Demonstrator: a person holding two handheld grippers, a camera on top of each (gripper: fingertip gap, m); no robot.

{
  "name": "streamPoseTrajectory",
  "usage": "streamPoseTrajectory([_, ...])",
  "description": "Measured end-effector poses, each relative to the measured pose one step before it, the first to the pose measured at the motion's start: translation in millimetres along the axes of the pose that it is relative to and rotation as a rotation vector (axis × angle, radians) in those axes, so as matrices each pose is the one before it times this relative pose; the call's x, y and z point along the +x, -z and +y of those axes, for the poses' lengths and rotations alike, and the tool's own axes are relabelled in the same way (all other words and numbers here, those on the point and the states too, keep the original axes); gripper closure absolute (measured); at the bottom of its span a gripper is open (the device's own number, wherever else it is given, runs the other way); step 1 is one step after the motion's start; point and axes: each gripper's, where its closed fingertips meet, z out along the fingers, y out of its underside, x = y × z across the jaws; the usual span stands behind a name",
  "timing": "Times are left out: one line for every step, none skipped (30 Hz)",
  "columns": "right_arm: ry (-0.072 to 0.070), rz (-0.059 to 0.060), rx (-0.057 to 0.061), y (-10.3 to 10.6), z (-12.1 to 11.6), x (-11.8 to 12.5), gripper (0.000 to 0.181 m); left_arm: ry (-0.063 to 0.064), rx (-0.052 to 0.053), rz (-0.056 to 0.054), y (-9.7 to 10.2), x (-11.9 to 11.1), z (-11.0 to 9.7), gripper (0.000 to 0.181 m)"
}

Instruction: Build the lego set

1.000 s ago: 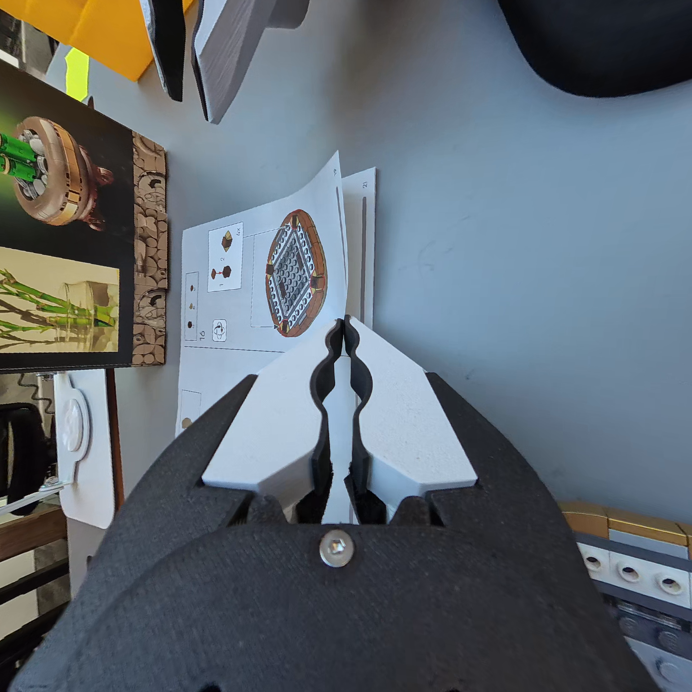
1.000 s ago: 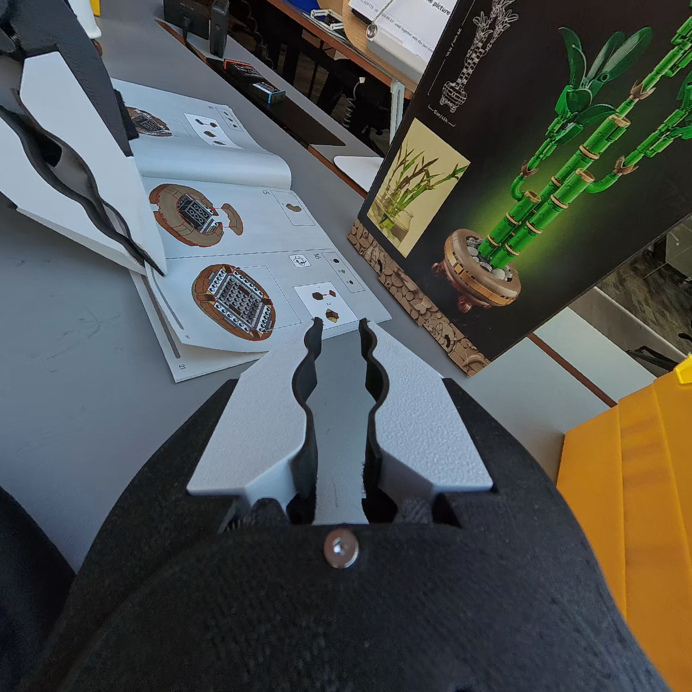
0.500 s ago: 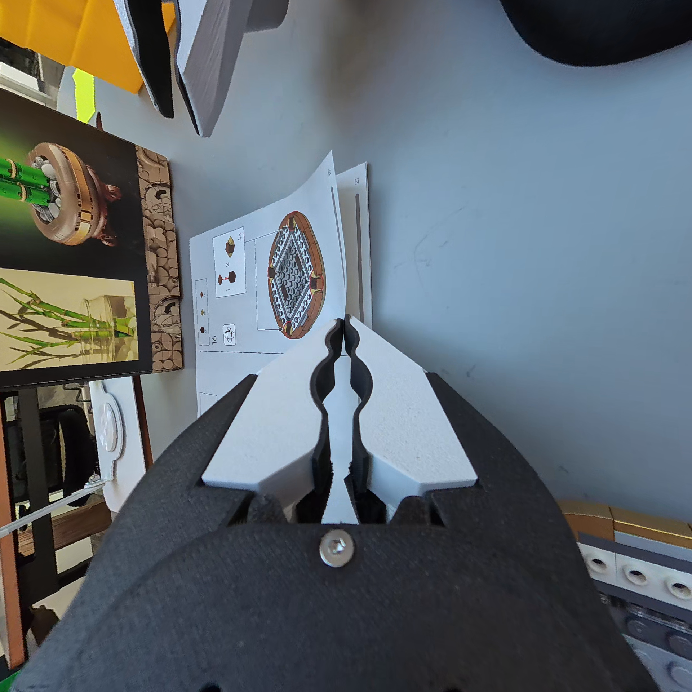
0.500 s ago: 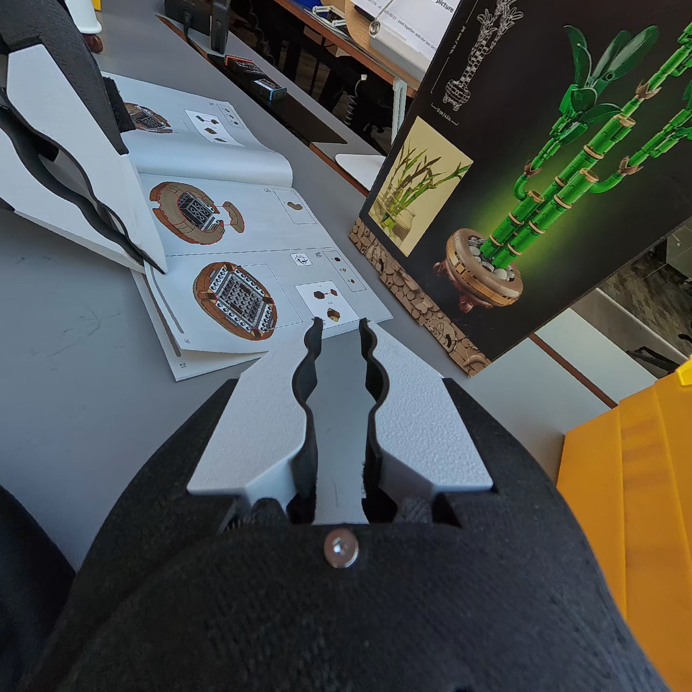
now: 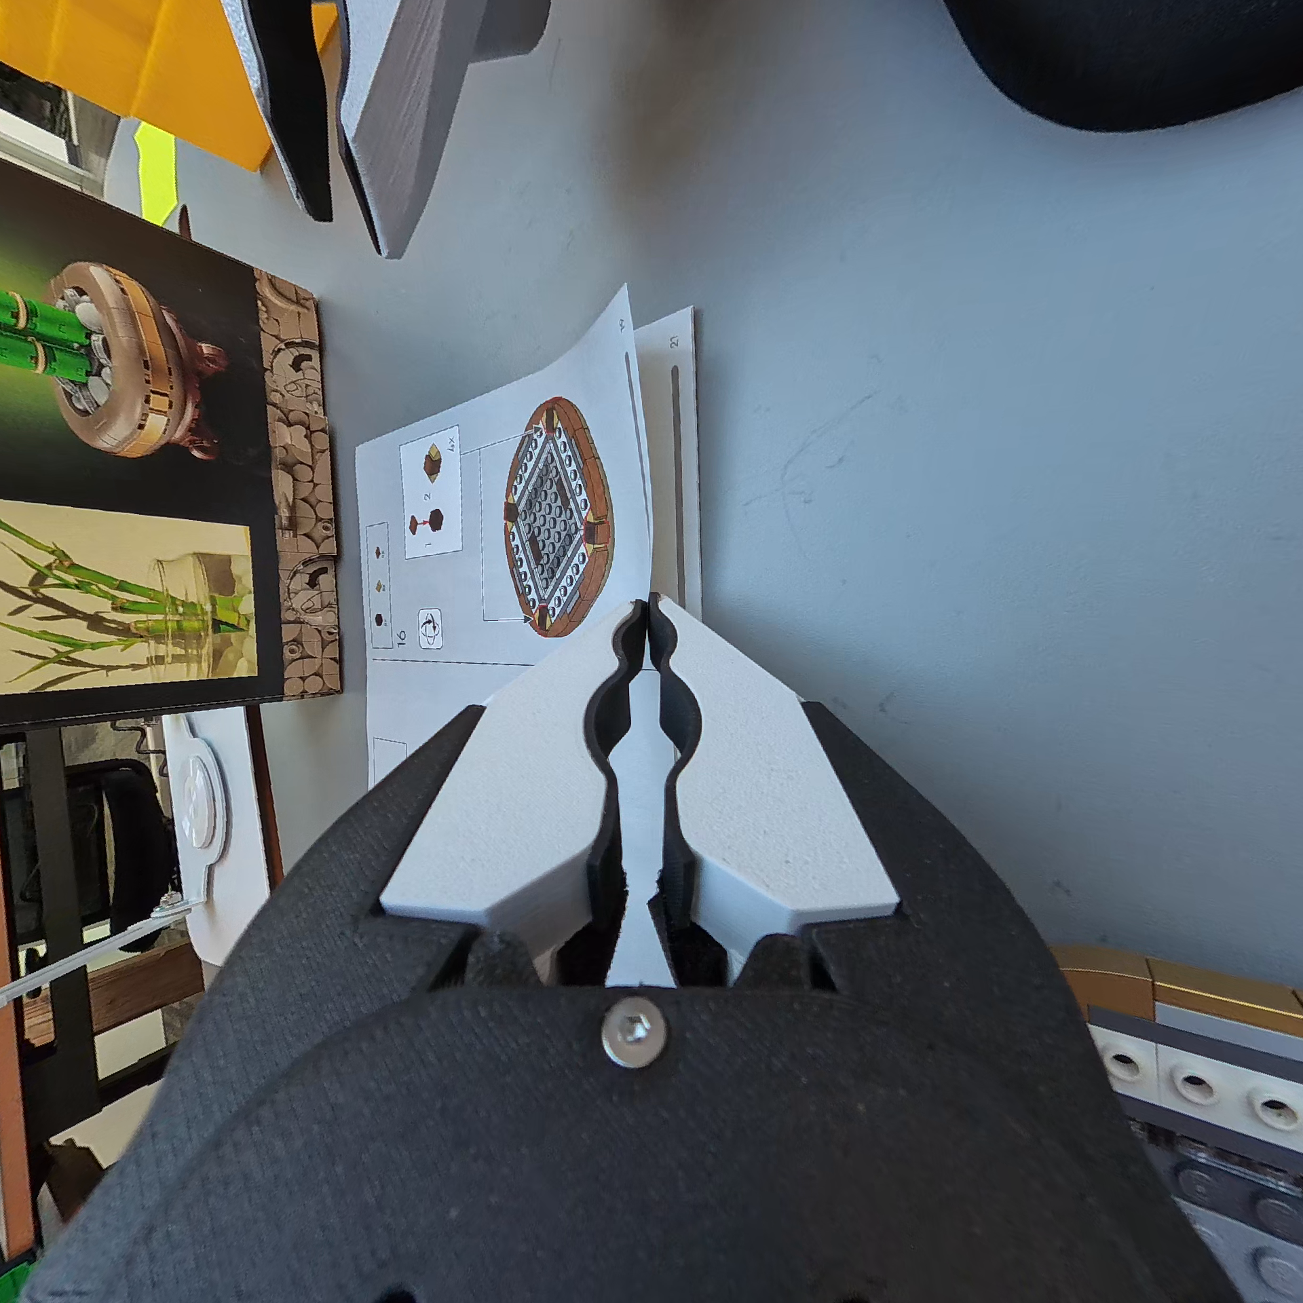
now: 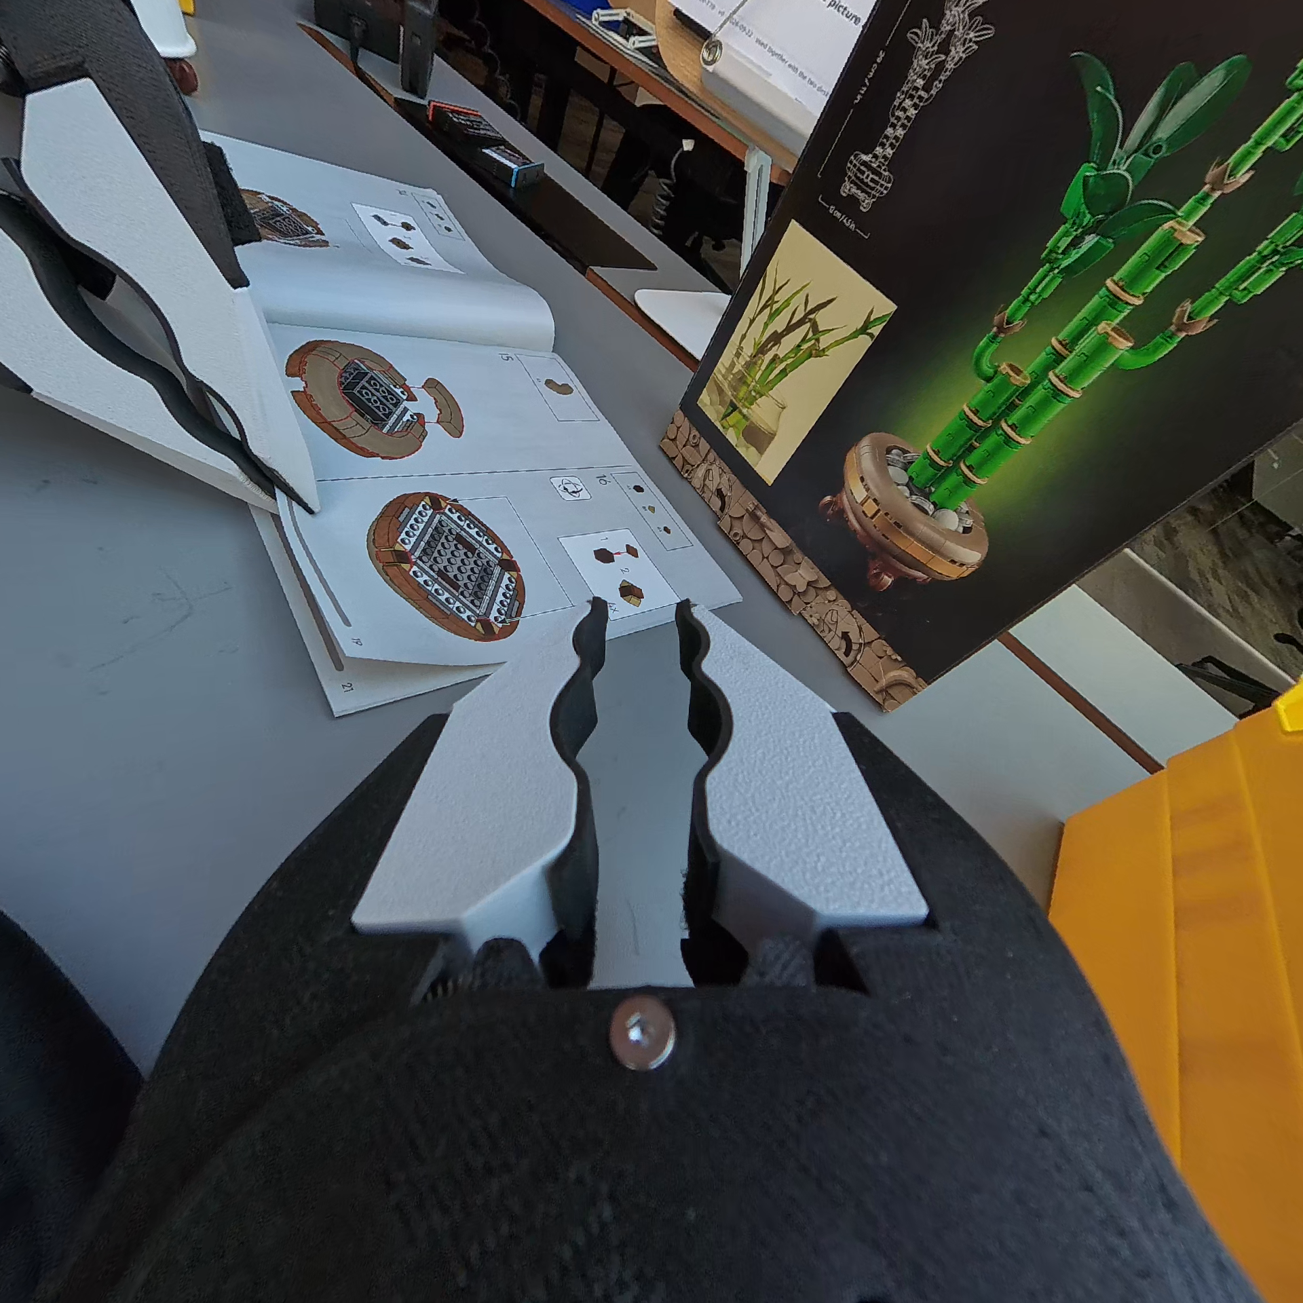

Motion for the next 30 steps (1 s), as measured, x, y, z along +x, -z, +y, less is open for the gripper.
streamPoseTrajectory([-0.0006,0.0002,0.0004,-0.01,-0.09,0.16,0.162,0.0001,-0.0001,0.0003,0.02,-0.03,-0.11,0.181])
streamPoseTrajectory([-0.0002,0.0003,0.0001,-0.01,-0.01,0.02,0.162,0.0003,-0.0001,0.0003,-0.05,0.05,-0.07,0.181])
streamPoseTrajectory([-0.0001,0.0001,0.0000,0.00,0.00,0.01,0.162,0.0003,0.0001,0.0002,0.06,-0.01,-0.06,0.181])
streamPoseTrajectory([0.0000,-0.0001,-0.0003,-0.06,0.04,0.05,0.162,0.0005,0.0003,0.0001,-0.06,-0.03,0.00,0.181])
streamPoseTrajectory([0.0002,-0.0003,-0.0003,-0.04,0.00,-0.09,0.162,0.0006,0.0005,0.0000,0.03,-0.01,-0.11,0.181])
streamPoseTrajectory([0.0003,-0.0001,-0.0003,-0.07,0.08,-0.09,0.162,0.0006,0.0006,0.0000,-0.04,0.04,-0.08,0.181])
streamPoseTrajectory([0.0000,0.0003,0.0001,-0.01,-0.02,0.05,0.162,0.0007,0.0006,0.0000,0.09,0.00,-0.04,0.181])
streamPoseTrajectory([-0.0002,-0.0001,0.0001,0.02,-0.10,0.02,0.162,0.0010,0.0007,0.0001,-0.09,0.00,-0.05,0.181])
streamPoseTrajectory([-0.0008,0.0000,0.0001,-0.02,0.04,0.08,0.162,0.0013,0.0007,0.0004,-0.02,0.01,-0.09,0.181])
streamPoseTrajectory([-0.0009,-0.0003,0.0004,0.05,-0.03,0.13,0.162,0.0007,0.0004,0.0005,0.00,-0.02,-0.05,0.181])
streamPoseTrajectory([-0.0004,-0.0001,0.0005,-0.11,-0.06,0.02,0.162,0.0000,0.0003,0.0006,0.05,0.03,-0.09,0.181])
streamPoseTrajectory([0.0001,-0.0002,0.0000,0.00,-0.01,-0.02,0.162,0.0000,0.0003,0.0008,0.01,-0.02,-0.04,0.181])
streamPoseTrajectory([0.0005,-0.0002,-0.0005,-0.03,0.02,-0.05,0.162,0.0009,0.0001,0.0009,-0.08,-0.04,-0.05,0.181])
streamPoseTrajectory([0.0007,-0.0002,-0.0004,-0.12,0.05,-0.15,0.162,0.0010,0.0001,0.0008,0.04,-0.03,-0.13,0.181])
streamPoseTrajectory([0.0004,-0.0001,-0.0002,0.02,0.03,0.02,0.162,0.0004,0.0001,0.0005,-0.05,0.02,0.03,0.181])
streamPoseTrajectory([0.0002,-0.0002,0.0003,-0.02,-0.04,-0.02,0.162,-0.0003,0.0002,0.0002,-0.04,-0.15,-0.10,0.181])
streamPoseTrajectory([-0.0003,-0.0001,0.0001,0.02,-0.09,0.00,0.162,0.0004,0.0001,0.0003,-0.05,-0.01,0.02,0.181])
streamPoseTrajectory([-0.0003,0.0001,0.0000,-0.02,0.05,0.12,0.162,0.0020,0.0002,0.0009,-0.02,-0.03,-0.11,0.181])
streamPoseTrajectory([0.0003,0.0008,0.0000,0.14,0.05,0.13,0.162,0.0031,0.0008,0.0011,-0.01,-0.13,-0.07,0.181])
streamPoseTrajectory([0.0003,0.0013,-0.0001,0.07,0.07,0.27,0.162,0.0040,0.0017,0.0007,0.14,-0.28,-0.07,0.181])
streamPoseTrajectory([-0.0005,0.0011,0.0004,0.20,-0.05,0.22,0.162,0.0070,0.0037,-0.0005,0.25,-0.55,-0.24,0.181])
streamPoseTrajectory([-0.0010,0.0013,0.0009,0.28,-0.03,0.33,0.162,0.0110,0.0050,0.0013,0.36,-0.64,-0.23,0.181])
streamPoseTrajectory([-0.0007,0.0015,0.0014,0.22,-0.23,0.37,0.162,0.0141,0.0059,0.0016,0.44,-0.79,-0.32,0.181])
streamPoseTrajectory([-0.0004,0.0019,0.0009,0.22,-0.07,0.41,0.162,0.0180,0.0081,0.0019,0.47,-0.96,-0.47,0.181])
streamPoseTrajectory([-0.0005,0.0018,0.0007,0.23,-0.05,0.38,0.162,0.0238,0.0101,0.0041,0.64,-1.07,-0.70,0.181])
streamPoseTrajectory([-0.0008,0.0009,0.0015,0.21,-0.24,0.28,0.162,0.0244,0.0101,0.0056,0.79,-1.05,-0.37,0.181])
streamPoseTrajectory([-0.0005,0.0005,0.0009,0.03,-0.16,0.14,0.162,0.0207,0.0101,0.0030,1.10,-1.34,-0.44,0.181])
streamPoseTrajectory([-0.0003,0.0008,0.0002,-0.01,-0.02,0.09,0.162,0.0165,0.0097,-0.0003,1.30,-1.73,-0.24,0.181])
streamPoseTrajectory([-0.0005,0.0008,0.0000,-0.13,0.18,0.07,0.162,0.0142,0.0087,-0.0010,1.50,-1.81,-0.39,0.181])
streamPoseTrajectory([-0.0006,0.0027,0.0001,0.00,0.22,0.31,0.162,0.0124,0.0066,-0.0006,1.48,-1.70,-0.16,0.181])
